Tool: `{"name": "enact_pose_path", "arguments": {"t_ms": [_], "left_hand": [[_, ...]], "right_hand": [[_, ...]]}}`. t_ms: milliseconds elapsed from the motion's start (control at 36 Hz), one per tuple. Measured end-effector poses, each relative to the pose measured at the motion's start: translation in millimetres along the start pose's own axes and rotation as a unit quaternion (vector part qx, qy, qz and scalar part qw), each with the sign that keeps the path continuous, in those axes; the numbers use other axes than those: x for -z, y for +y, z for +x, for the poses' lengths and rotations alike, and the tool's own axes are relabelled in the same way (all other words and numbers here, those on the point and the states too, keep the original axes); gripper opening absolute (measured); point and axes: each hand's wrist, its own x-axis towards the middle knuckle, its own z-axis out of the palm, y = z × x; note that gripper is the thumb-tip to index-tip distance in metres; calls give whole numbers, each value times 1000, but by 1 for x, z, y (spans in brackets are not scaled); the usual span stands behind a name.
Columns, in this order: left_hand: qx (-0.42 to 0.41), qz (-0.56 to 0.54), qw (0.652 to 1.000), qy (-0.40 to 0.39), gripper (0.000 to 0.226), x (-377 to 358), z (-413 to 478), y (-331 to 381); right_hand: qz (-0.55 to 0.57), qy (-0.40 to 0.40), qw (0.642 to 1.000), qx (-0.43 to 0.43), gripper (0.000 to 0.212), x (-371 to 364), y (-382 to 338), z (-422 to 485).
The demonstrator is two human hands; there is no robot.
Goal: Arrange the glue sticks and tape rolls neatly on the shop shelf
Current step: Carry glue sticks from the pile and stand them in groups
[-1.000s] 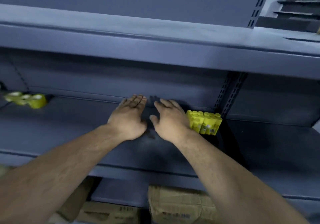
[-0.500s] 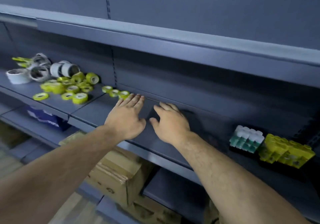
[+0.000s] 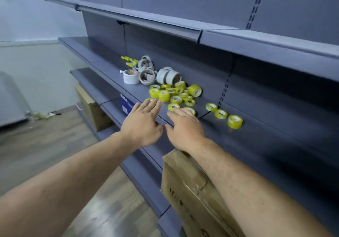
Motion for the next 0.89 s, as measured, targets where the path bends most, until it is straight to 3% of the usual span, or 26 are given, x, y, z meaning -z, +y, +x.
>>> {"name": "enact_pose_path", "arguments": {"t_ms": [472,667,889], "left_hand": [[161,62,985,31,79,28,111,-208],[166,51,985,23,78,23,159,-289],[122,49,991,13,77,26,231,-403]], "right_hand": [[44,-44,986,157,51,-63,-103,257],[41,-66,982,171,54,-99,-141,343],[18,-47,991,121,48,-137,-188,449]]}}
